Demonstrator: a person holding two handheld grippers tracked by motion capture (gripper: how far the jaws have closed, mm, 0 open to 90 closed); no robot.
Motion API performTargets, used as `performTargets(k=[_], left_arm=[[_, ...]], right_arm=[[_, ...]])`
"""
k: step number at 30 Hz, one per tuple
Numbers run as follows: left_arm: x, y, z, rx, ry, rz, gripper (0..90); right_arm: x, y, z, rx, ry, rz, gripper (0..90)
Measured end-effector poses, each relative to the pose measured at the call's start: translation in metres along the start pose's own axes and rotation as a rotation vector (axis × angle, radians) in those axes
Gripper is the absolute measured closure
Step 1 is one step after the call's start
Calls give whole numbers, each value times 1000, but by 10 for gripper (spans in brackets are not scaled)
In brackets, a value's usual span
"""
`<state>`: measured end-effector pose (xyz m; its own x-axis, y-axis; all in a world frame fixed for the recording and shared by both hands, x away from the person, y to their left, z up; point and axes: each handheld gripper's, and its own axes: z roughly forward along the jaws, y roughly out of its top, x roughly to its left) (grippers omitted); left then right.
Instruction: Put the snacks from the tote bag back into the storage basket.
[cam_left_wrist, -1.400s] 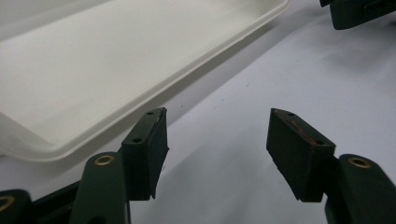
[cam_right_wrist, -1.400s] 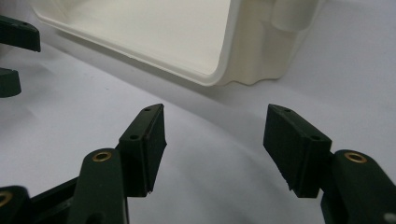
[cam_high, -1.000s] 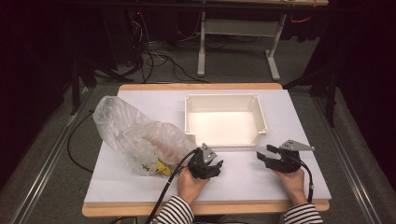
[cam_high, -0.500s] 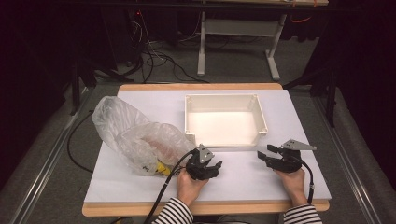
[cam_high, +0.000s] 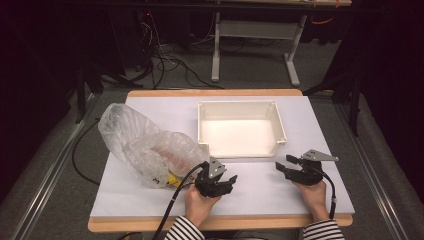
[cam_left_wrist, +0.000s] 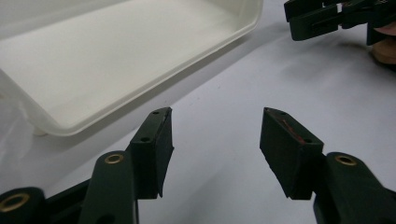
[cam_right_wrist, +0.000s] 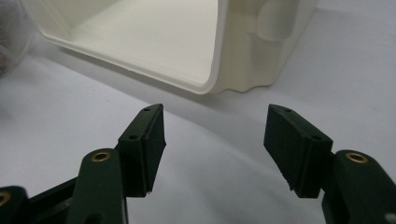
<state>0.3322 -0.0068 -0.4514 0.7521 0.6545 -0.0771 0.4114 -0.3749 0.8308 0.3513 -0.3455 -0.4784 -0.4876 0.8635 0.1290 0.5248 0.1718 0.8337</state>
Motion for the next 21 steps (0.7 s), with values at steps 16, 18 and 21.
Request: performTargets(k=[16,18,21], left_arm=[[5,15,-58,-115,111,1,396],[10,17,-63,-109,138,-4,385],[17,18,-72,-115,172,-37,384]], right_arm=[[0,0,0,1,-3,-6,387],[0,0,0,0,-3,-6,387],[0,0,0,0,-4,-4,385]])
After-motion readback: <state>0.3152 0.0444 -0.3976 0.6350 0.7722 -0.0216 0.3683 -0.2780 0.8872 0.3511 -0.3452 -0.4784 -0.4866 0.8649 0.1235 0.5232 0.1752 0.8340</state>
